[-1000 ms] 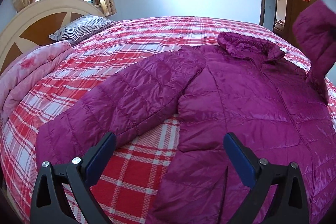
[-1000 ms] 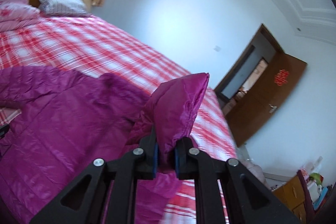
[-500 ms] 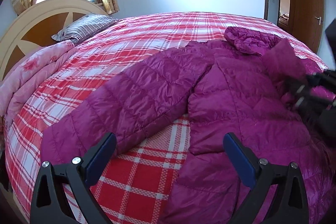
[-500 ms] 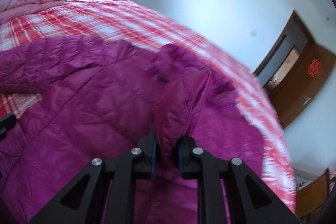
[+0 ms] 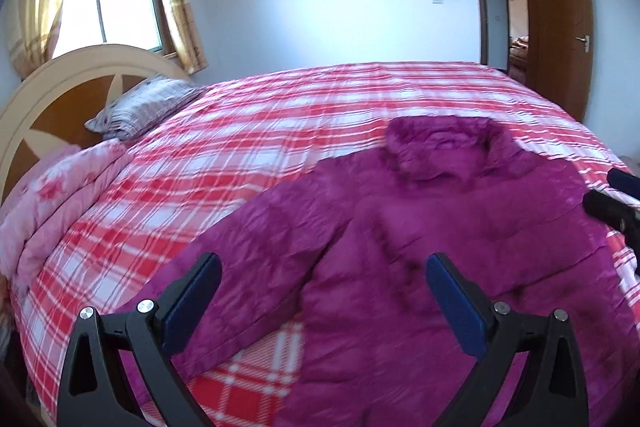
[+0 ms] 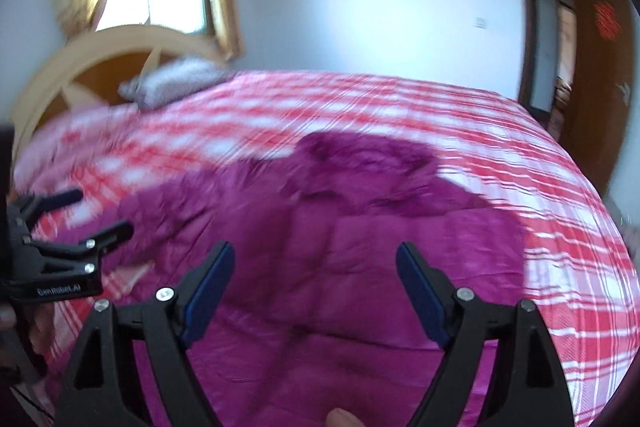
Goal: Fold large clothes
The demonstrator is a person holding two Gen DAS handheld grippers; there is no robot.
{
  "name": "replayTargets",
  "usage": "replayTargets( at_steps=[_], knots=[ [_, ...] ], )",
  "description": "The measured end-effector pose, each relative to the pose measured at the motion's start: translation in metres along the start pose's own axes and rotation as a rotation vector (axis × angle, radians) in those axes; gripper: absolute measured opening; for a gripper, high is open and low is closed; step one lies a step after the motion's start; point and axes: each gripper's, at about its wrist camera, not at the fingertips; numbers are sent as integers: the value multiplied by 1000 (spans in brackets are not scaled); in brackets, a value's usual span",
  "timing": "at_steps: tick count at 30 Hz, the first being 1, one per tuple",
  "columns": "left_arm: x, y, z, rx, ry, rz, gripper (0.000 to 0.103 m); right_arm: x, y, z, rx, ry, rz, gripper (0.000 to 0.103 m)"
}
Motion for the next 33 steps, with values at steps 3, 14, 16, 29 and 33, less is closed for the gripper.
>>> replayTargets(
  at_steps=[3,14,16,29,33],
  knots=[
    [13,-27,12,26,0,-33,102,5,-29,1,7,3,-184,65],
    [135,-115,10,155,114,52,102,108,-112,-17,127,199,-386,47],
    [143,-116,5,148,140,50,102,114,-119,-24,150,231,-368,47],
    [166,-101,-6,35,234,-83,102,119,-125,-35,163,301,-359,47],
    [164,-102,-8,35,227,-79,102,93,-121,-17,223,224,-386,47]
  ],
)
Point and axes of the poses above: each gripper's, at about its wrist camera, not at the fingertips, and x roughly the way its jaws point, y to its left, z to its top, and after that the axes turned 2 degrees about z, right-handed
